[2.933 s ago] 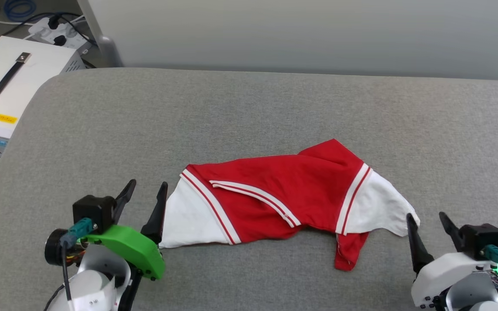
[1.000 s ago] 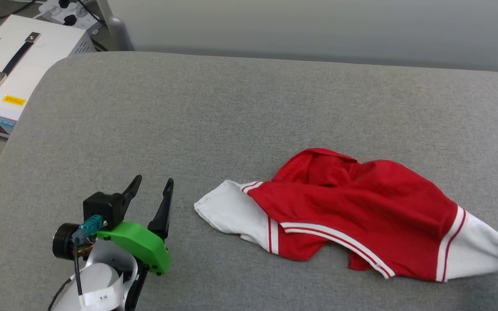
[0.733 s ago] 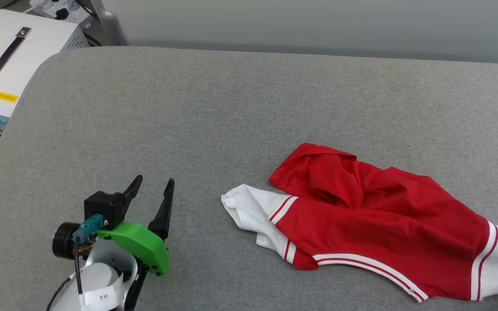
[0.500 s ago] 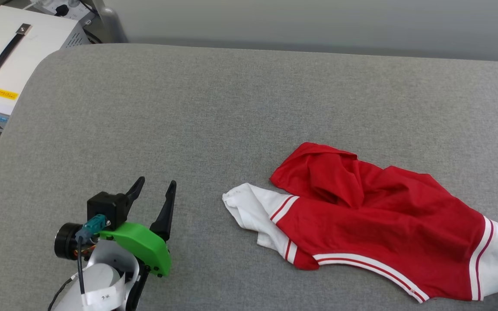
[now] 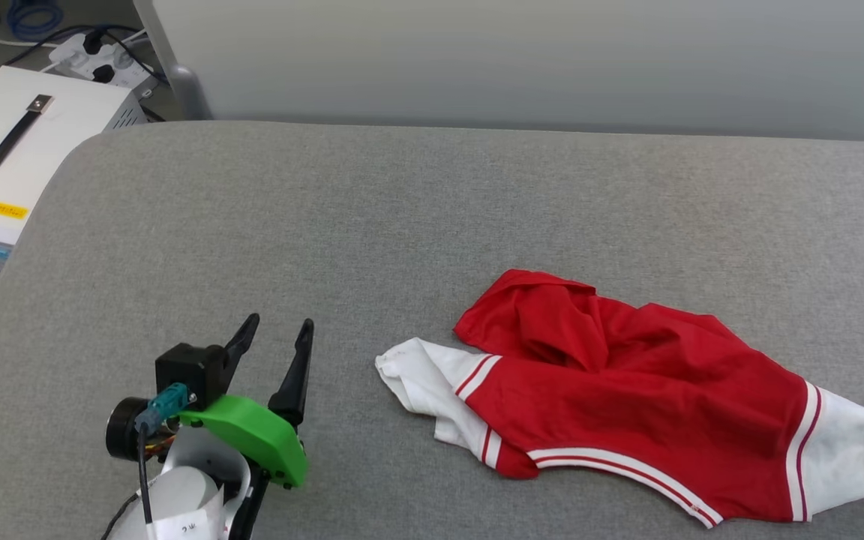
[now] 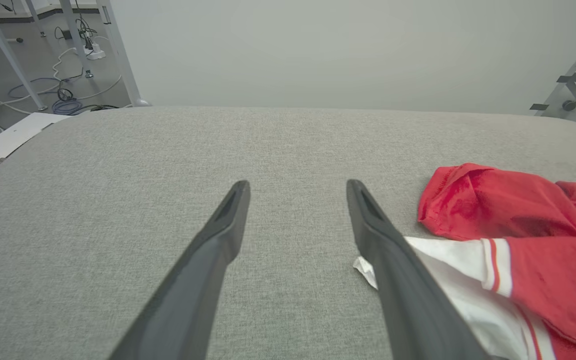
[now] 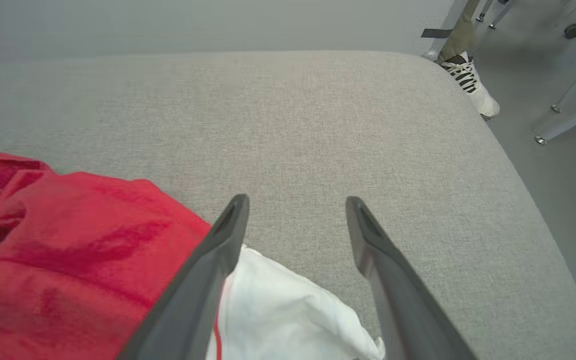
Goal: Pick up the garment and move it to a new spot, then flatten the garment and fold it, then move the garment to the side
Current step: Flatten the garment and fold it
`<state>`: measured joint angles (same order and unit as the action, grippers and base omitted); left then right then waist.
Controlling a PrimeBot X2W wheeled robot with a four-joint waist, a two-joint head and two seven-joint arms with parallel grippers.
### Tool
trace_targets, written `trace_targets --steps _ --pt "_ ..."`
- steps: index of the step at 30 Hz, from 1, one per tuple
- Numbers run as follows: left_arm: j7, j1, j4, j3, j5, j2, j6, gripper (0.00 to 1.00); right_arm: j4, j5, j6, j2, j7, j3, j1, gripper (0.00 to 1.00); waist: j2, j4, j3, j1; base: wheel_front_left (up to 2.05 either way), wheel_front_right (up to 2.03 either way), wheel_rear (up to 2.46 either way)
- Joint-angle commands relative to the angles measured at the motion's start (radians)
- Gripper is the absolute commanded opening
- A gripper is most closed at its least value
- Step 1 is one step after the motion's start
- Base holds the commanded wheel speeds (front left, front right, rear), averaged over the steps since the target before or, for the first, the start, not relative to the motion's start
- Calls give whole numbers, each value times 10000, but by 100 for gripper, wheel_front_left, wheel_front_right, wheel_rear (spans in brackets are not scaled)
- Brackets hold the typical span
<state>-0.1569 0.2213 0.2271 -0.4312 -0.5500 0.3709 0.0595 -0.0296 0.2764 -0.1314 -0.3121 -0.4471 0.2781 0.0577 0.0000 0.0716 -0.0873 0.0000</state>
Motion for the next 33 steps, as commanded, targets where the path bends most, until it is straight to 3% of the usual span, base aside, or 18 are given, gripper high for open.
trace_targets --steps 1,5,11,23,27,33 --pt "-84 -174 -30 -5 -99 -59 -36 100 166 142 7 175 449 -75 -172 100 0 -181 173 0 0 0 0" --pt "65 -324 -74 -161 -147 -71 -87 100 571 391 7 619 1704 -288 -731 100 0 -344 213 0 0 0 0" --pt "1142 -364 -401 -253 -465 -13 110 100 1145 314 7 1412 2888 -305 -1183 100 0 -667 12 0 0 0 0" --pt "5671 635 -1726 -965 -469 765 967 100 1855 -79 7 2106 3030 -881 -1281 100 0 -1490 -823 0 0 0 0" --pt "6387 865 -1560 -1102 -412 892 1134 100 1758 -40 7 2193 3099 -1046 -1198 100 0 -1747 -1085 0 0 0 0" --pt "6456 1112 -787 -1058 -253 978 1353 100 1533 271 7 2083 3172 -1667 -1166 100 0 -2080 -1486 0 0 0 0"
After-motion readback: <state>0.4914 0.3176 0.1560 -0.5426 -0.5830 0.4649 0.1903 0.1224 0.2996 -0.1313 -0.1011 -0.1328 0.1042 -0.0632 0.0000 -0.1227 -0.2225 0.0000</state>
